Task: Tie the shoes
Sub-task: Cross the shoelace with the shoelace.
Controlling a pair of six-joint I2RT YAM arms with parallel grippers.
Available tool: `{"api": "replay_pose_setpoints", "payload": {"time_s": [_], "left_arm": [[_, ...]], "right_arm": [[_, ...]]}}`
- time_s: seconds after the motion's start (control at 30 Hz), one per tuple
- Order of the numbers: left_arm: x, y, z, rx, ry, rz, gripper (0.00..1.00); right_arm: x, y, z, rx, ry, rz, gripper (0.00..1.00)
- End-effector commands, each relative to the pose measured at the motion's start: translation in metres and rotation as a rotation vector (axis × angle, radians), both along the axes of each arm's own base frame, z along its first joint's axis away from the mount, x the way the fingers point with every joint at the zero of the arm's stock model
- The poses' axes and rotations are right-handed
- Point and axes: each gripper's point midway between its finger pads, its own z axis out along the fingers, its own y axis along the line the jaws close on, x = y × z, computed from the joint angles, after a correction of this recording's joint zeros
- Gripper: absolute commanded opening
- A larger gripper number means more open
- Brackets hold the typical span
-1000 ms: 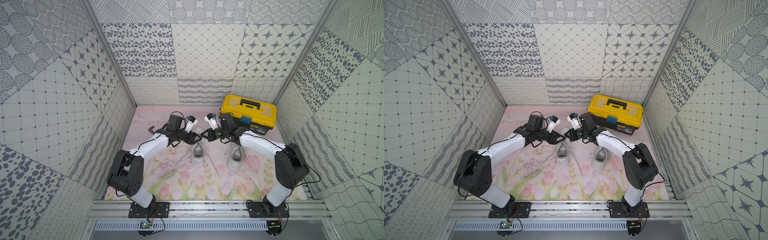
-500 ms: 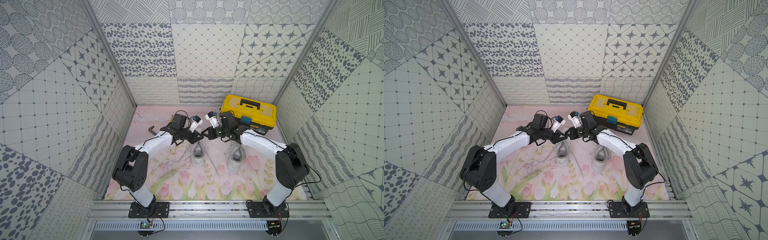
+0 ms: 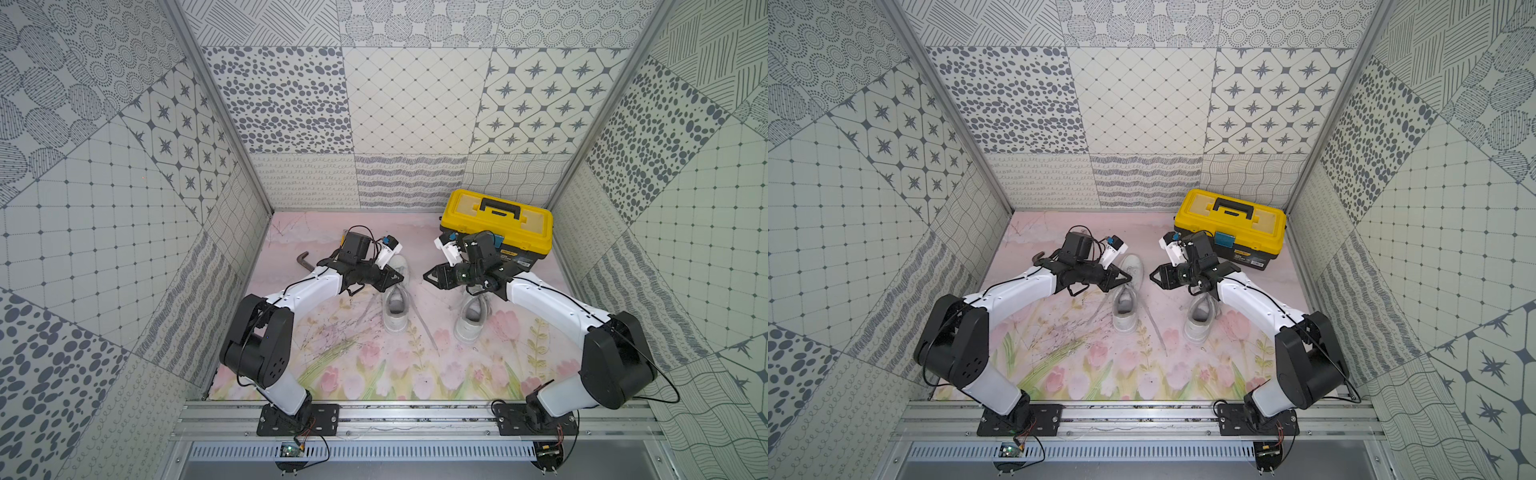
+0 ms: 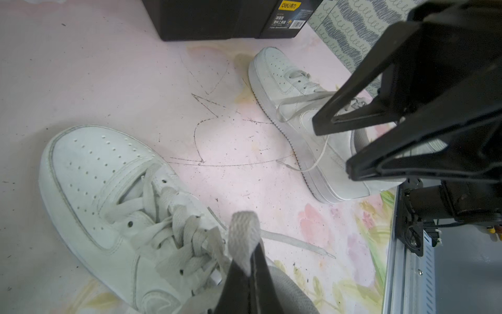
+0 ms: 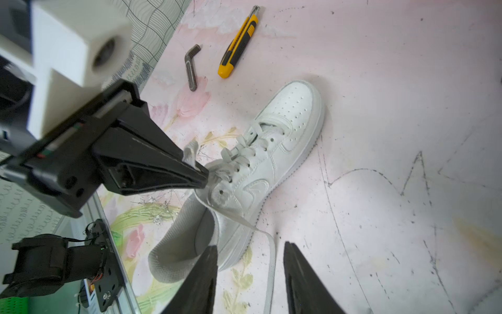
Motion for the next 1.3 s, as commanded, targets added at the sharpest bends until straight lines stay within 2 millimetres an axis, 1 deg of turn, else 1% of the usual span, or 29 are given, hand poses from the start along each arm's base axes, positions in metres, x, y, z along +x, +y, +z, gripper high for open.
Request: {"api": "replay_pose_setpoints", "payload": {"time_s": [0.0, 0.07, 0.17, 0.33, 0.4, 0.5, 0.57, 0.7, 0.77, 0.83, 0.97, 1.0, 1.13, 1.27], "left_arm": [[0.008, 0.004, 0.009, -0.019, -0.055, 0.024, 0.0], [0.009, 0.006, 0.007, -0.016, -0.05, 0.033, 0.0], [0.009, 0.007, 0.007, -0.016, -0.05, 0.038, 0.0], [0.009, 0.007, 0.006, -0.016, -0.041, 0.04, 0.0], [0.01, 0.007, 0.006, -0.018, -0.042, 0.042, 0.0], [0.01, 0.007, 0.007, -0.02, -0.043, 0.044, 0.0], [0.01, 0.007, 0.007, -0.02, -0.041, 0.045, 0.0], [0.01, 0.007, 0.008, -0.023, -0.043, 0.047, 0.0], [0.01, 0.007, 0.007, -0.023, -0.04, 0.048, 0.0], [0.01, 0.007, 0.007, -0.021, -0.04, 0.051, 0.0], [0.01, 0.01, 0.006, -0.014, -0.041, 0.059, 0.0], [0.009, 0.01, 0.007, -0.015, -0.043, 0.06, 0.0], [0.007, 0.014, 0.008, -0.02, -0.054, 0.066, 0.0], [0.006, 0.019, 0.009, -0.021, -0.059, 0.079, 0.0]], "right_arm": [[-0.018, -0.004, -0.04, -0.147, 0.02, 0.023, 0.46], [-0.023, 0.001, -0.059, -0.192, 0.037, 0.037, 0.48], [-0.022, 0.012, -0.078, -0.232, 0.038, 0.051, 0.48], [-0.013, 0.036, -0.087, -0.195, 0.012, 0.077, 0.5], [-0.009, 0.042, -0.092, -0.183, 0.012, 0.086, 0.5], [-0.005, 0.046, -0.097, -0.175, 0.011, 0.085, 0.5], [-0.003, 0.048, -0.097, -0.166, 0.003, 0.084, 0.49], [-0.002, 0.053, -0.099, -0.135, -0.005, 0.09, 0.46], [-0.001, 0.056, -0.101, -0.128, -0.001, 0.094, 0.4], [-0.002, 0.057, -0.102, -0.123, 0.0, 0.102, 0.31], [-0.003, 0.05, -0.094, -0.127, -0.022, 0.09, 0.03], [-0.003, 0.047, -0.091, -0.124, -0.029, 0.083, 0.0], [-0.006, 0.027, -0.076, -0.079, -0.007, 0.06, 0.0], [-0.007, 0.001, -0.074, -0.069, 0.052, 0.002, 0.0]]}}
